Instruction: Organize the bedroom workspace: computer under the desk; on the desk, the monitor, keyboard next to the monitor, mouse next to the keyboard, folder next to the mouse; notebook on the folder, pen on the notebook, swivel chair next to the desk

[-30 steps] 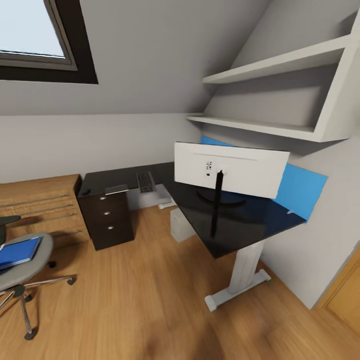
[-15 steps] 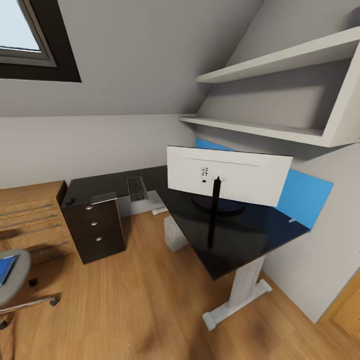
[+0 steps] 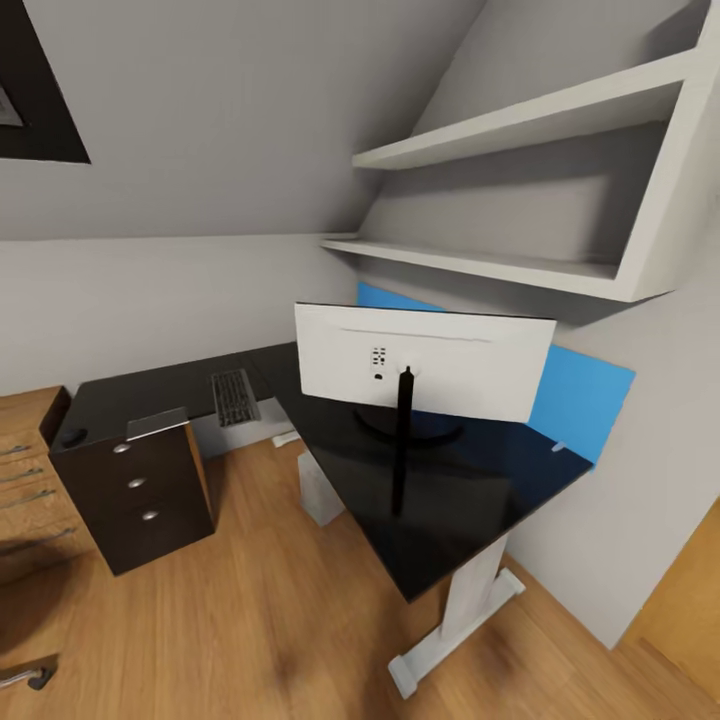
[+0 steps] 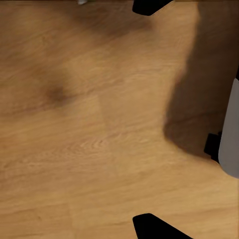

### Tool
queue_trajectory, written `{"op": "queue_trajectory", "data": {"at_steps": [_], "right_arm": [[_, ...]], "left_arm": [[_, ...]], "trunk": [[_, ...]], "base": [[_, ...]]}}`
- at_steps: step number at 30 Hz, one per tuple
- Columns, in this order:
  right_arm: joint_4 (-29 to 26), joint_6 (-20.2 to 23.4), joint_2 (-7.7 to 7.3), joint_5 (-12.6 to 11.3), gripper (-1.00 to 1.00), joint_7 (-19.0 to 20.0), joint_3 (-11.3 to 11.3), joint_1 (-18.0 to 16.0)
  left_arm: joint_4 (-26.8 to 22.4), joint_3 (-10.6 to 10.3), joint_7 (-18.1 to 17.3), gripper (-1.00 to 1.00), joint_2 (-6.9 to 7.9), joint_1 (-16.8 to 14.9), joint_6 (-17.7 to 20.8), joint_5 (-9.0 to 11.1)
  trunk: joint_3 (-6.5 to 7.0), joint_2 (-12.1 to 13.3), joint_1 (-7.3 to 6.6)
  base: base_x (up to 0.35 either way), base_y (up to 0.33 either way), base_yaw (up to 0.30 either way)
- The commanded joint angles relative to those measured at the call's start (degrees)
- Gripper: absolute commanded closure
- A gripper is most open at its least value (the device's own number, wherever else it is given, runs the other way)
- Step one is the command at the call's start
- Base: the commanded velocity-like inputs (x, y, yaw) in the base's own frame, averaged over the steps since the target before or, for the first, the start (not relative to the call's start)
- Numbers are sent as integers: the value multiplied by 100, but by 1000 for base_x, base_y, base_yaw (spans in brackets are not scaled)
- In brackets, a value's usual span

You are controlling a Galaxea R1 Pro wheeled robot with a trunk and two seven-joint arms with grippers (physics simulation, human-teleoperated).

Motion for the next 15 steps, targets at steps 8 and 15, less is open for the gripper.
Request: {"op": "queue_trajectory", "data": {"at_steps": [8, 15], "right_arm": [[11, -26, -3, -23, -100, 27, -19, -6], [11, -22, -10, -23, -100, 27, -19, -6]], "left_arm": [[-10, 9, -4, -100, -4, 3, -6, 17], [-10, 8, -4, -100, -4, 3, -7, 17]], "trunk": [[37, -4, 2], [73, -4, 2]], "base": [[41, 8, -218], [7, 74, -224]]}}
